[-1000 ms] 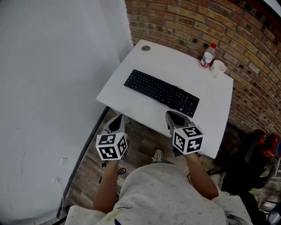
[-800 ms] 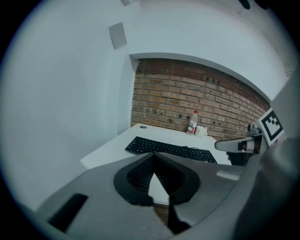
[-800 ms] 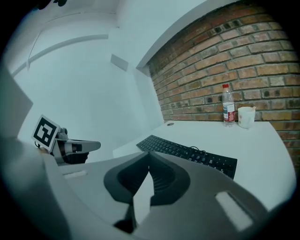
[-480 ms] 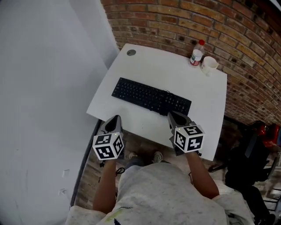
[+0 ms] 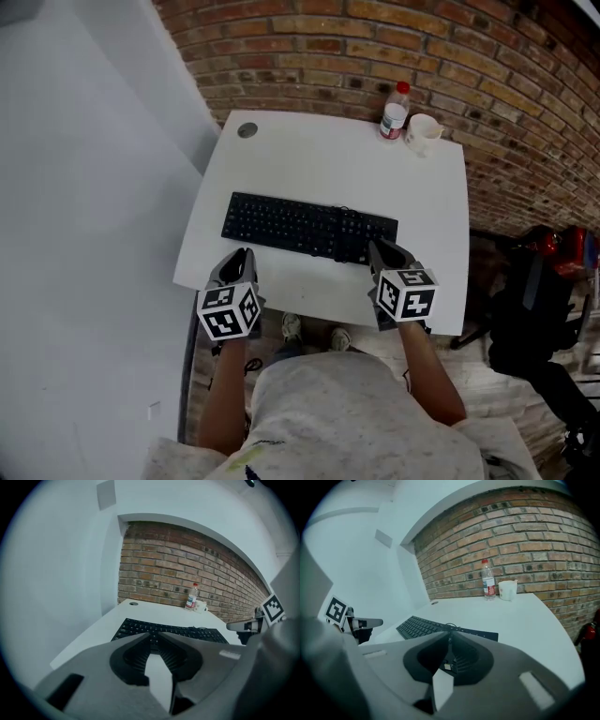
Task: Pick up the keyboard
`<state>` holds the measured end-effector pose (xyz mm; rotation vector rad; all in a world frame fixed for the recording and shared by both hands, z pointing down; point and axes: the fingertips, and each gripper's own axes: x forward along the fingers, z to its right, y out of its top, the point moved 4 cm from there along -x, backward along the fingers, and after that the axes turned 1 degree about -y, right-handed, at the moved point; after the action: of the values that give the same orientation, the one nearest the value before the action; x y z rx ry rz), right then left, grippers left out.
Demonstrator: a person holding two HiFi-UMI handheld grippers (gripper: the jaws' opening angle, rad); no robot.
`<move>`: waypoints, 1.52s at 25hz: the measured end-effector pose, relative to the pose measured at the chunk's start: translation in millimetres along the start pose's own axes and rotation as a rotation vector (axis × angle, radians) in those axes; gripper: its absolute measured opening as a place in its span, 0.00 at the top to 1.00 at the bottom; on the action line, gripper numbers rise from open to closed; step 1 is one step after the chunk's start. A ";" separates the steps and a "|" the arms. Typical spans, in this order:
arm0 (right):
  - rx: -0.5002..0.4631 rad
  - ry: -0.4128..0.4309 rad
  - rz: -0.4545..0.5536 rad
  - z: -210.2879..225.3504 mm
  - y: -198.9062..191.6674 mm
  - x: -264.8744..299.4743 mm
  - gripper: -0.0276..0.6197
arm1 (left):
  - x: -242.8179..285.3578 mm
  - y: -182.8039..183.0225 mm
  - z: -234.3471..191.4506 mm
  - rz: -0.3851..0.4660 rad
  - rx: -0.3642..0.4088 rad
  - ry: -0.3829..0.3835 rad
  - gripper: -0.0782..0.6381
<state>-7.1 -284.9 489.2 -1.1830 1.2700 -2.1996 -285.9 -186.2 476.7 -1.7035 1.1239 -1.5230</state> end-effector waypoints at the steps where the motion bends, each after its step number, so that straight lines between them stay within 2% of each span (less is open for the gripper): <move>1: 0.007 -0.021 -0.003 2.2 0.2 3.0 0.92 | 7.0 1.9 -5.7 -0.007 -0.001 -0.009 0.81; 9: 0.074 -0.214 -0.017 21.8 -5.2 17.4 0.75 | 58.9 8.3 -51.3 -0.078 0.033 -0.073 0.56; 14: 0.103 -0.278 -0.026 28.7 -8.7 23.9 0.64 | 85.3 10.1 -67.9 -0.131 0.057 -0.106 0.44; 22: 0.146 -0.340 -0.046 39.5 -16.7 31.8 0.48 | 118.5 8.0 -80.2 -0.210 0.084 -0.193 0.30; 32: 0.261 -0.367 -0.083 44.0 -33.1 47.3 0.37 | 137.7 4.1 -90.0 -0.259 0.105 -0.282 0.28; 38: 0.253 -0.371 -0.117 49.8 -34.5 57.0 0.36 | 142.6 -0.4 -91.0 -0.288 0.100 -0.315 0.28</move>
<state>2.3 -329.7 558.6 -1.4995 0.7677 -2.0172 -376.3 -301.0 561.9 -2.0135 0.6535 -1.3817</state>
